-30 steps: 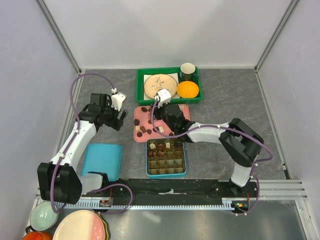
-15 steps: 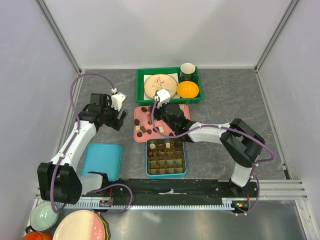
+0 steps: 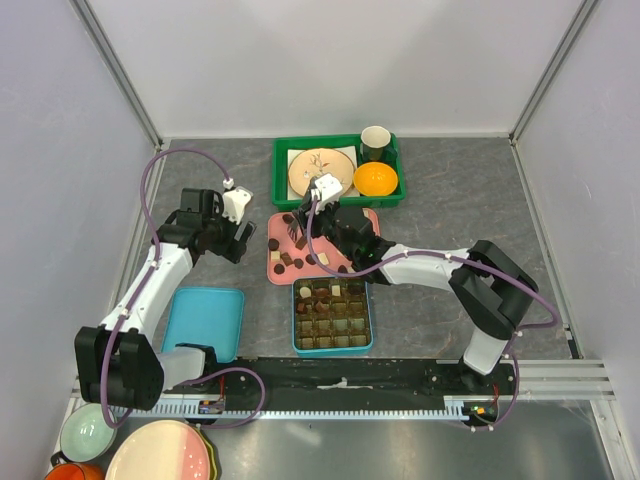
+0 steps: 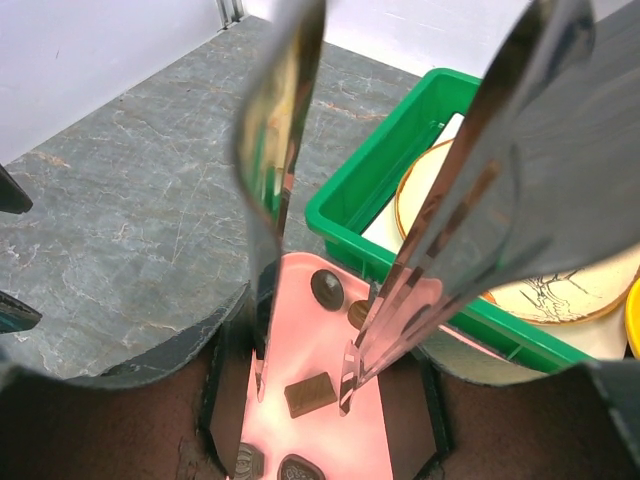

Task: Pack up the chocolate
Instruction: Pick up the fake chocolate from the plate.

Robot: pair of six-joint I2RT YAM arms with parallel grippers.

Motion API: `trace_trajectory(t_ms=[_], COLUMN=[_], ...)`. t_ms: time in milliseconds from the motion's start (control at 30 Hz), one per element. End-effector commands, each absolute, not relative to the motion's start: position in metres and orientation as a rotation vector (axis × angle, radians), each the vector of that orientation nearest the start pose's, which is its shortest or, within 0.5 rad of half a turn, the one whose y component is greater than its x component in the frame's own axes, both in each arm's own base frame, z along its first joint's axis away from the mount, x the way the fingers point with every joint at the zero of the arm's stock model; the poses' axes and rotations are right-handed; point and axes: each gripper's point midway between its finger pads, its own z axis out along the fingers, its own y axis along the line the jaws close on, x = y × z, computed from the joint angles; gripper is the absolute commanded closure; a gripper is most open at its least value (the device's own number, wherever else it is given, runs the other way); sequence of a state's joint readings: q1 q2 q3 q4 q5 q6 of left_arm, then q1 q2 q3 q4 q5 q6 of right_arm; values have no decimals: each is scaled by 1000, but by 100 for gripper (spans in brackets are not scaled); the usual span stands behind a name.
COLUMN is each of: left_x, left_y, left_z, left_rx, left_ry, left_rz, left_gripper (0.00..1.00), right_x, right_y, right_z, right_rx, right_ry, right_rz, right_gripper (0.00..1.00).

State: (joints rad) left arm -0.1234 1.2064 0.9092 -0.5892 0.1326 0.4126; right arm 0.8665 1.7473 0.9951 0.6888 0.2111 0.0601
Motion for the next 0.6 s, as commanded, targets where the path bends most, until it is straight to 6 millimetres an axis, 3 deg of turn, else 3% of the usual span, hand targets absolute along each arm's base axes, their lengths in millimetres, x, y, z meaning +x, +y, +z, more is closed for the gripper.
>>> trace_trajectory(t_ms=[0, 167, 567], left_x=[309, 308, 310], left_y=[-42, -42, -41], left_z=[141, 140, 142], left_rx=[709, 710, 710], left_ry=[2283, 2287, 2282], left_rz=[-14, -15, -5], left_gripper=[11, 11, 11], right_x=[370, 374, 377], right_y=[385, 387, 392], right_z=[204, 185, 164], right_rx=[-472, -491, -511], right_ry=[1552, 1578, 1620], right_rz=[563, 544, 527], right_gripper=[44, 43, 42])
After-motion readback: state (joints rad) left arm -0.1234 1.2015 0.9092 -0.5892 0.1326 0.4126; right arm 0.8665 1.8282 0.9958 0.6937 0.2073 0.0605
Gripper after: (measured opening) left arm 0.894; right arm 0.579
